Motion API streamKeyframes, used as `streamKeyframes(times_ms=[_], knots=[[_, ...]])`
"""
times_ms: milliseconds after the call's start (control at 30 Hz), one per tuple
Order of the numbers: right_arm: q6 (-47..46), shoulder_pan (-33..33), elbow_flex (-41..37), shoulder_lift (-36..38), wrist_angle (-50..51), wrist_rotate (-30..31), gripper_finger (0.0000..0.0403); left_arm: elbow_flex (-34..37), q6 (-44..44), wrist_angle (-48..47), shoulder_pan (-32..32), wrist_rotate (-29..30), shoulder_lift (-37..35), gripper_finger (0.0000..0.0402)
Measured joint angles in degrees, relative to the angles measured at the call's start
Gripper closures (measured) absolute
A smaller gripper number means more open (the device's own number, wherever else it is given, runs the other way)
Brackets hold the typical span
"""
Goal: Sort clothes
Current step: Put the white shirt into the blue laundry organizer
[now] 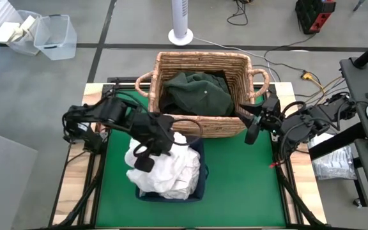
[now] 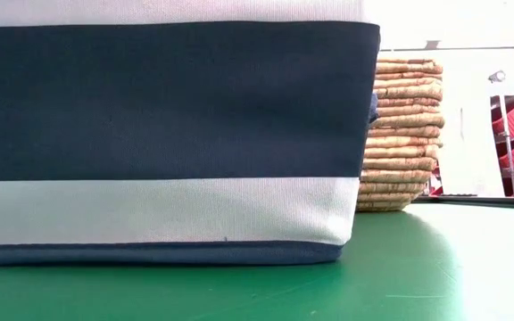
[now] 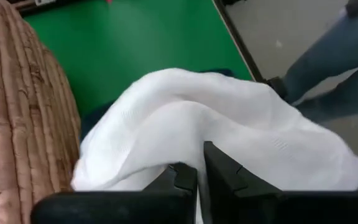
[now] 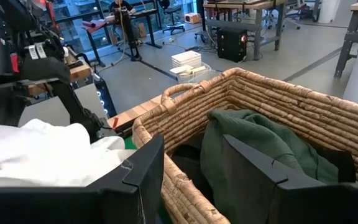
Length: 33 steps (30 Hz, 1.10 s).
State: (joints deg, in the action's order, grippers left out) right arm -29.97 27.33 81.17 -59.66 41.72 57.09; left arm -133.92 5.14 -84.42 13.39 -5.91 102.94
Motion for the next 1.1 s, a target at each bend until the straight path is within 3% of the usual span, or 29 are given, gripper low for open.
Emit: streamKeyframes(times_ms=[200, 467, 867, 1100], knots=[[-0.06, 0.0, 0.0, -0.17, 0.0, -0.01, 0.0252, 0.59, 3.49, -6.09, -2.15, -0.02, 1.89, 0.0402], [-0.07, 0.0, 0.0, -0.15, 0.0, -0.01, 0.0252, 8.15, 7.42, -3.3, -3.43, -1.07, 1.24, 0.0402], [-0.03, 0.0, 0.0, -0.15, 0.0, -0.01, 0.0252, 25.4, 8.09, 15.6, -3.54, -2.14, 1.37, 0.0402], [-0.03, 0.0, 0.0, -0.15, 0.0, -0.01, 0.0252, 28.45, 5.05, 18.13, -3.54, -2.53, 1.3, 0.0396]])
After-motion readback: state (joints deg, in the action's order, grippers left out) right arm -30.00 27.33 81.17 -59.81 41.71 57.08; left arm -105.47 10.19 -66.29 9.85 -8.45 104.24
